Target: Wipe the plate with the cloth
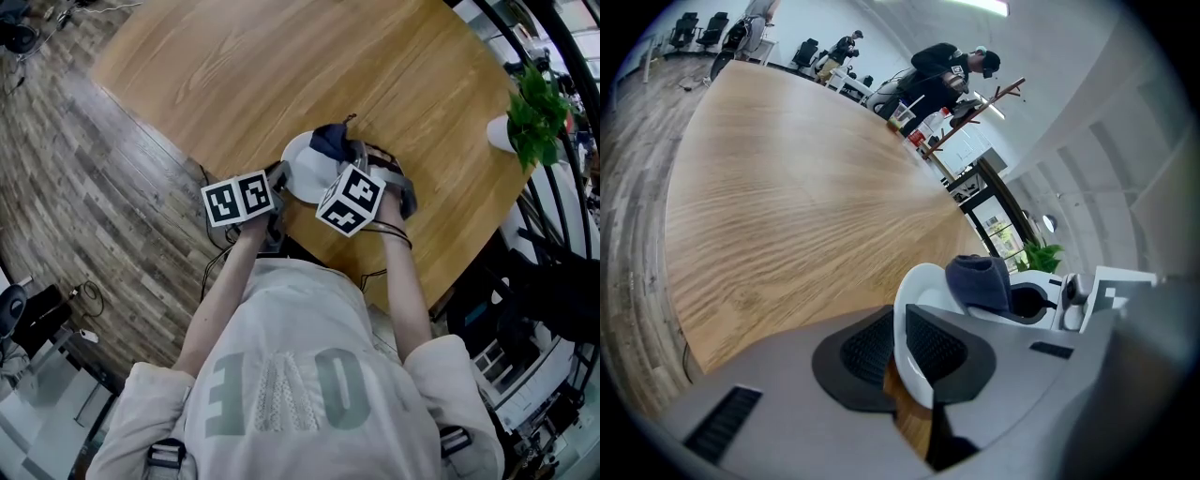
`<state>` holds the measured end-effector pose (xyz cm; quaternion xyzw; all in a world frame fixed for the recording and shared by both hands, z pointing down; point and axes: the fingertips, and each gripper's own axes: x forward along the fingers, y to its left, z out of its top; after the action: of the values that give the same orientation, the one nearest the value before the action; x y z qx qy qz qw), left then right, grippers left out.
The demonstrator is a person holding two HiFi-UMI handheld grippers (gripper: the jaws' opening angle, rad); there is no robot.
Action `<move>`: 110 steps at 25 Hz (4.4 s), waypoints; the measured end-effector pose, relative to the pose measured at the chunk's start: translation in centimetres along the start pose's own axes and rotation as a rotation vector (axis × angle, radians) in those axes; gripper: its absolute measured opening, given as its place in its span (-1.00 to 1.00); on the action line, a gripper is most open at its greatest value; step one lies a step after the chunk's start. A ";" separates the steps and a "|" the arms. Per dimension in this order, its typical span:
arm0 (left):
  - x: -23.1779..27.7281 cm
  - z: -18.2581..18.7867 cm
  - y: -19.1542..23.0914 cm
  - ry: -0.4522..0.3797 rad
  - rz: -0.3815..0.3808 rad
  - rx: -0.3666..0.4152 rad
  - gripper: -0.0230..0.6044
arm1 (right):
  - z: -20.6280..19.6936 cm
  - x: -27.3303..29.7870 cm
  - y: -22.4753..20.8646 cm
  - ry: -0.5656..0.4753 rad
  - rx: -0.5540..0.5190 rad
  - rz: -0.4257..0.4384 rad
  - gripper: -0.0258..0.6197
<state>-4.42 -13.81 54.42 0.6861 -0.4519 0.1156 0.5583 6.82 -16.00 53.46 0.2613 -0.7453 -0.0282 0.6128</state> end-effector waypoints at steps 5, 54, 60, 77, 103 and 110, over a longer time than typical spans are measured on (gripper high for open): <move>0.1 0.0 0.0 -0.004 0.000 -0.003 -0.78 | 0.0 0.1 1.2 0.015 -0.049 0.005 -0.74; -0.1 0.1 -0.1 -0.002 -0.009 -0.015 -0.78 | 2.8 0.1 2.5 0.006 0.025 0.081 -0.74; 0.1 0.1 -0.1 -0.001 -0.010 -0.016 -0.78 | 4.2 -0.8 6.4 -0.042 -0.027 0.191 -0.74; 0.0 0.2 0.1 -0.014 -0.018 -0.058 -0.78 | 5.6 -4.0 12.3 -0.169 0.023 0.514 -0.74; -6.7 7.0 -1.2 -0.310 0.038 0.343 -0.91 | 2.5 0.1 -0.9 -0.018 0.317 0.006 -0.74; -6.9 6.2 0.0 -0.296 0.055 0.308 -0.91 | 4.7 0.8 -0.2 -0.015 0.174 0.005 -0.74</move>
<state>-10.46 -15.86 47.70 0.7601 -0.5247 0.0966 0.3709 2.47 -17.81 52.96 0.3116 -0.7501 0.0364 0.5821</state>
